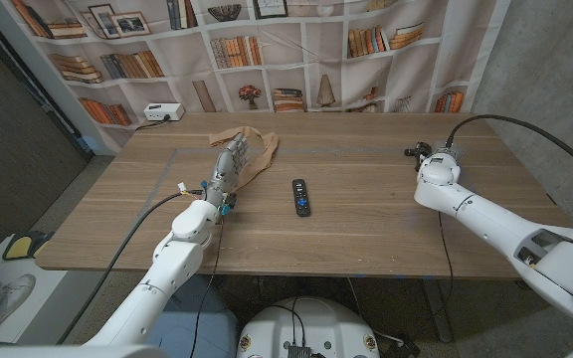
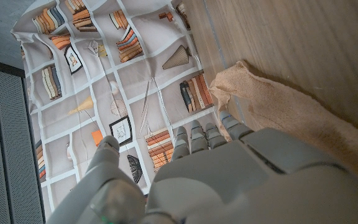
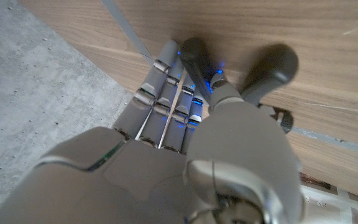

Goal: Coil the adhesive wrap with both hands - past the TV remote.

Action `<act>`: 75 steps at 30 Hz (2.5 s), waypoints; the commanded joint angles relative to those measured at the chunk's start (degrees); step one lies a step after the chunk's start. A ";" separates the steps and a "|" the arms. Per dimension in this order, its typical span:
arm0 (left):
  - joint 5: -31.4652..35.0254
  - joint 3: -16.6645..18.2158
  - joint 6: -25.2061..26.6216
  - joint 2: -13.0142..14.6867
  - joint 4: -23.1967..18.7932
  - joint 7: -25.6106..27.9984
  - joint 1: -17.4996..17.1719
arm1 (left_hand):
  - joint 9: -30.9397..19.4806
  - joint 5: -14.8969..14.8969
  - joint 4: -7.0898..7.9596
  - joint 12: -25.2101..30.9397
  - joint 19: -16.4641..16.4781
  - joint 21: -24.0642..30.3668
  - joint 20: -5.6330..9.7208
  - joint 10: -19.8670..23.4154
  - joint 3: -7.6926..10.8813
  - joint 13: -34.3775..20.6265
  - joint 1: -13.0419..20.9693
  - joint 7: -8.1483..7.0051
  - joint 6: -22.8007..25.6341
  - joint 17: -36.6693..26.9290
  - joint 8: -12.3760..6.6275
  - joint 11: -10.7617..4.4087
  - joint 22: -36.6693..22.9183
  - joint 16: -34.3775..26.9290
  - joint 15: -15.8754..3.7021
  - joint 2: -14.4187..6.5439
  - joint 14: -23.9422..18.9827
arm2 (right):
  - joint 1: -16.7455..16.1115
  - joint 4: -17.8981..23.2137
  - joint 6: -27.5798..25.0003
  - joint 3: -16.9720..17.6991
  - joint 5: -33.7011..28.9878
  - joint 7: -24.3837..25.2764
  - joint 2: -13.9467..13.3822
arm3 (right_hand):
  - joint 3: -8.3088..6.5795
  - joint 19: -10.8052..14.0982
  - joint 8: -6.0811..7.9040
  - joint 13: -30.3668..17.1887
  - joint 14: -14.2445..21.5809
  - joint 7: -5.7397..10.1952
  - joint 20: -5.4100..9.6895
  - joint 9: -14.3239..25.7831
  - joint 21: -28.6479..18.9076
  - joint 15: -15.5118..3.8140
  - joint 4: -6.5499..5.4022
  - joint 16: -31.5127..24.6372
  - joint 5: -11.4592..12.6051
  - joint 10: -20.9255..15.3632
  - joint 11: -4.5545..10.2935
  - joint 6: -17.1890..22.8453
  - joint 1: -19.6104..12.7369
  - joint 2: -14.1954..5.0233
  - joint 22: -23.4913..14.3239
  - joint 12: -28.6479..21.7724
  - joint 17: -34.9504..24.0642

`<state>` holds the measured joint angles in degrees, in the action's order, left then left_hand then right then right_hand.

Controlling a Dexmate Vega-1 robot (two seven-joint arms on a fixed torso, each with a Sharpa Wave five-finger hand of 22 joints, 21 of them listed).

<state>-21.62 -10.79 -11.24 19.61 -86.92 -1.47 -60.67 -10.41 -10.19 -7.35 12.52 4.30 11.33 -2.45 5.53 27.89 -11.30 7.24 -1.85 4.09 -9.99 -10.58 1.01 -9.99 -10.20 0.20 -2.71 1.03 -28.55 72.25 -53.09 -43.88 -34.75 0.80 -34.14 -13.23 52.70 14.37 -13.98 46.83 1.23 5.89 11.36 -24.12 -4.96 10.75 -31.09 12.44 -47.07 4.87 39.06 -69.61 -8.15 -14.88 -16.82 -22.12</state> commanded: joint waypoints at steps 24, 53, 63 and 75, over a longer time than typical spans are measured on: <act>0.43 -0.39 0.40 -0.55 0.45 -0.27 0.43 | -0.08 -0.21 -0.23 0.25 0.02 0.00 -0.16 0.18 -0.19 -0.35 0.30 -0.17 0.33 -0.14 -0.35 -0.08 -0.25 -0.28 -0.24 -0.47 0.27 | -3.93 4.67 3.35 5.07 3.09 4.21 -1.98 | -2.56 -0.53 1.99 -3.43 9.28 4.05 3.86 1.84 -11.37 -8.79 -0.96 -1.69 -1.14 -3.11 1.77 6.38 -11.59 0.46 -7.57 -1.47 -4.51; 1.11 -0.59 1.09 -0.23 -0.91 0.17 0.36 | -0.08 -0.20 -0.21 0.24 0.02 0.00 -0.12 0.17 -0.22 -0.36 0.32 -0.17 0.45 -0.14 -0.34 0.00 -0.25 -0.26 -0.25 -0.55 0.33 | -12.02 22.49 7.00 14.47 10.43 7.08 -8.91 | -2.56 -1.66 1.81 -5.98 9.66 3.06 3.27 2.24 -14.59 -8.69 -1.18 -1.71 -1.27 -2.70 1.17 7.38 -13.04 0.11 -8.99 -2.60 -6.78; 0.96 -0.46 0.85 0.07 -1.77 0.12 0.11 | -0.08 -0.20 -0.23 0.22 0.00 0.00 -0.12 0.14 -0.19 -0.36 0.40 -0.04 0.45 -0.13 -0.33 -0.04 -0.25 -0.25 -0.21 -0.62 0.34 | -15.37 29.00 10.08 16.87 11.73 8.13 -12.35 | -2.53 -2.06 1.79 -6.80 9.64 3.26 3.28 2.31 -15.54 -8.67 -1.32 -1.59 -1.23 -2.66 1.24 7.78 -13.22 0.03 -9.35 -2.96 -7.42; 0.80 -0.49 0.95 0.44 -2.41 0.20 -0.26 | -0.08 -0.20 -0.26 0.22 0.01 0.00 -0.12 0.14 -0.15 -0.36 0.50 -0.04 0.52 -0.12 -0.34 -0.12 -0.24 -0.26 -0.20 -0.72 0.32 | -17.32 33.30 9.85 17.56 11.59 8.11 -14.54 | -2.45 -2.51 1.66 -7.69 9.53 3.31 3.27 2.35 -16.61 -8.68 -1.45 -1.40 -1.22 -2.45 1.32 7.90 -13.31 0.03 -9.70 -3.20 -8.07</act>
<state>-20.67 -11.28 -10.34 19.71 -88.65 -1.33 -60.59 -10.41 -10.19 -7.59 12.52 4.29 11.33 -2.45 5.52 27.66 -11.60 7.48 -1.84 4.08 -9.99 -10.58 1.02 -9.99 -10.20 0.20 -2.95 1.03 -43.56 101.20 -43.93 -27.66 -23.67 8.45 -46.56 -15.28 50.47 15.82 -21.42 52.89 4.52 6.57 13.46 -40.10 -4.03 9.34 -32.26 10.86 -49.69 6.26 46.31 -77.75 -3.29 -24.33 -19.75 -29.90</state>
